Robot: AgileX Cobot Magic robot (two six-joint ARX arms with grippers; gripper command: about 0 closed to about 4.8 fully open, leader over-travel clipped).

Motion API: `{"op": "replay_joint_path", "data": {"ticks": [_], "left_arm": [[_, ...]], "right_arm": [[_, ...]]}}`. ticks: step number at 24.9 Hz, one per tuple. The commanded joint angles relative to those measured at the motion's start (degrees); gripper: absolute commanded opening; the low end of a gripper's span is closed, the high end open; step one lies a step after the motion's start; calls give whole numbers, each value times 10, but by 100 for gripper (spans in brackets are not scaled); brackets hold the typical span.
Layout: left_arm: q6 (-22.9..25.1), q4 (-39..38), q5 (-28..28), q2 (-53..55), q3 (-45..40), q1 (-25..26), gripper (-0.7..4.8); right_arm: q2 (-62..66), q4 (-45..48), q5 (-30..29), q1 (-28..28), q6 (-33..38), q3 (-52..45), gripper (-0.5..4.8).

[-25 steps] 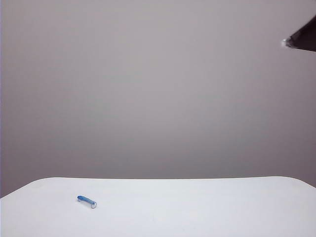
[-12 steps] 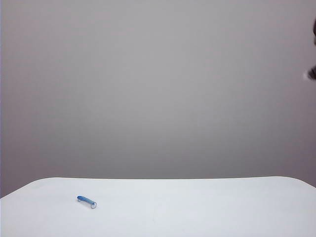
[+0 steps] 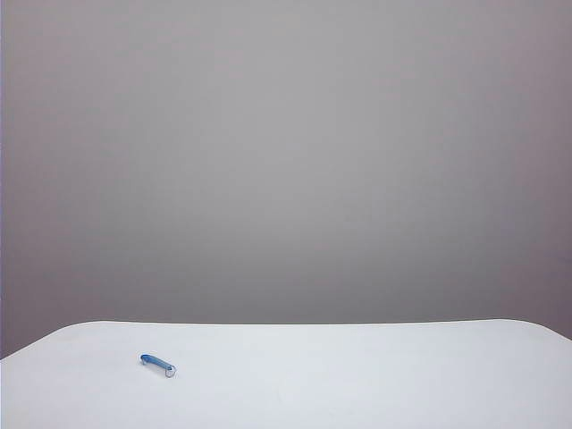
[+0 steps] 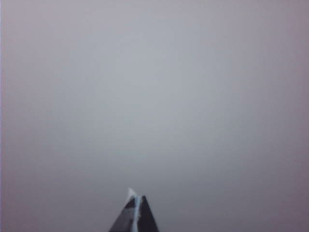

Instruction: Pick up the pen and remove the cap.

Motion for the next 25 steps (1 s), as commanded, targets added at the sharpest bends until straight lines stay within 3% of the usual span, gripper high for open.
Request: {"op": "replay_joint_path", "data": {"ticks": [1,4,8,11,15,18,21,25], "left_arm": [[-4,-5,4,0,3,0,120],[-4,-5,4,0,3,0,120],[0,-7,4,0,3,0,119],[1,-17,4,0,3,0,109],[1,-24,5,0,3,0,13],[-2,-30,15,0,3,1,14],[-10,-29,15,0,3,1,22],[-10,-29,15,0,3,1,22]], "right_arm": [[-105,-171,56,9,-20,1,-5],[-202,-346,83,9,-22,1,-5],[-253,-446,149,9,-21,1,-5],[-262,-510,157,8,-21,1,-5],[-259,-568,99,9,-28,-2,-5],[-259,-572,25,9,-35,-5,-5],[-259,-572,14,9,-77,-5,-4],[-260,-572,10,8,-17,-5,-4]]}}
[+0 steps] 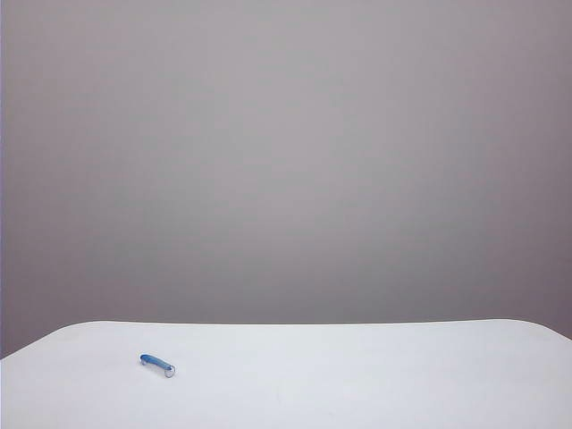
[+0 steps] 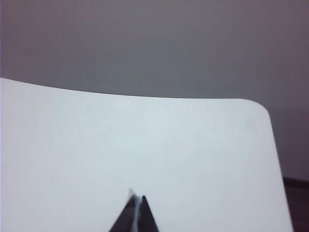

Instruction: Pick up the pen and remove the cap.

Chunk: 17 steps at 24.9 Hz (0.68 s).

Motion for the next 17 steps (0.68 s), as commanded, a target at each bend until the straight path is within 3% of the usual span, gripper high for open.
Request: {"op": "replay_joint_path", "data": {"ticks": [1,17], "left_arm": [[1,-4,4,1,1,1,22],[1,-4,4,1,1,1,22]], "right_arm": [[0,1,-5,0,67,-3,0],[0,1,-8,1,67,-3,0]]}}
